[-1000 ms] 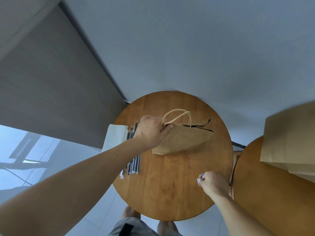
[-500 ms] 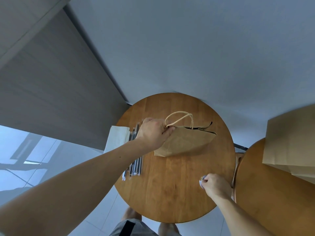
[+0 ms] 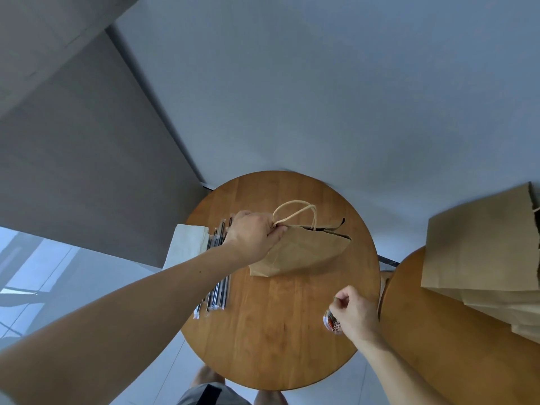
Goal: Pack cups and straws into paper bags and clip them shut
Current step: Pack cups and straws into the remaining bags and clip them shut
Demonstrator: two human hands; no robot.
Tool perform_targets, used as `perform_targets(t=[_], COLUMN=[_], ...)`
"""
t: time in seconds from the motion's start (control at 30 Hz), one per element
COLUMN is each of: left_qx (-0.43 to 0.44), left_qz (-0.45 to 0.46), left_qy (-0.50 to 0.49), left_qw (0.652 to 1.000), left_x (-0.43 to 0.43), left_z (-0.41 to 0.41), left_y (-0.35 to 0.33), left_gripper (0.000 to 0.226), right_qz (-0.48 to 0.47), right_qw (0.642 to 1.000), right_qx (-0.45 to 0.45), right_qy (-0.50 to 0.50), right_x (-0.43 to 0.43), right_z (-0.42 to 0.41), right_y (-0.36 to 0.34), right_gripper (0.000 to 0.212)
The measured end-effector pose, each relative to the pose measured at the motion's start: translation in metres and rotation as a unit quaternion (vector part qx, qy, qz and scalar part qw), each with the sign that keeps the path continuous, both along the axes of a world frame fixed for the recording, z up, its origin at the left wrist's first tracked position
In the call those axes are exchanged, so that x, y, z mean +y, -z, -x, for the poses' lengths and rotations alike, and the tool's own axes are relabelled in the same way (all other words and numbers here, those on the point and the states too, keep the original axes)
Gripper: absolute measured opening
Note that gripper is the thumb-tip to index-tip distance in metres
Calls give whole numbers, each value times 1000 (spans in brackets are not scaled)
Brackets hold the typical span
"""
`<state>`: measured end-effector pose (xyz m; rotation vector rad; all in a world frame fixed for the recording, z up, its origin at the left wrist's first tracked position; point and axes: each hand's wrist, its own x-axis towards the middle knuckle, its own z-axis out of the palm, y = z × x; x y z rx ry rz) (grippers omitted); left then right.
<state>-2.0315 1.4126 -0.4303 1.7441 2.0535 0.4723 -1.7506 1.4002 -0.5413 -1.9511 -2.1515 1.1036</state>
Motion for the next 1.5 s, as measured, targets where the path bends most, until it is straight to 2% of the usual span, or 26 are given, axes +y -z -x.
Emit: perform_targets(t=[0.13,0.27,0.37,0.5,0.6,0.7,0.8,1.17,1.5], left_qx=[15,15,21,32,27,7,-28,-51,-54], left_qz=[31,65,81,59,57,44,31,-12,-2], left_qy=[-15,-16,-9,-3,13,8,-5,12,12], left_qw=[999,998,996,998,998,999,999,999,998], left_x=[1,3,4,3,3,2,1,4,8], left_z=[2,3,3,5,6,6,9,10,13], left_y=[-4,-7,-10,-4,-2,1,3,7,7], left_gripper=[51,43,30,39,31,32,9,17,19], right_qz=[-6,-10,-16,-29,-54,-88,-98,-146,-117], right_qw=[992,975,965,959,958,961,969,965,966], right_qx=[124,222,261,280,281,259,218,150,134], right_qy=[-8,-13,-16,-39,-39,-42,-66,-155,-187], right_x=[19,31,37,43,52,63,71,85,95], right_z=[35,70,87,103,112,121,126,133,134], right_y=[-39,-81,-105,-123,-129,-128,-125,-118,-118], right_gripper=[16,25,26,23,27,24,14,15,13])
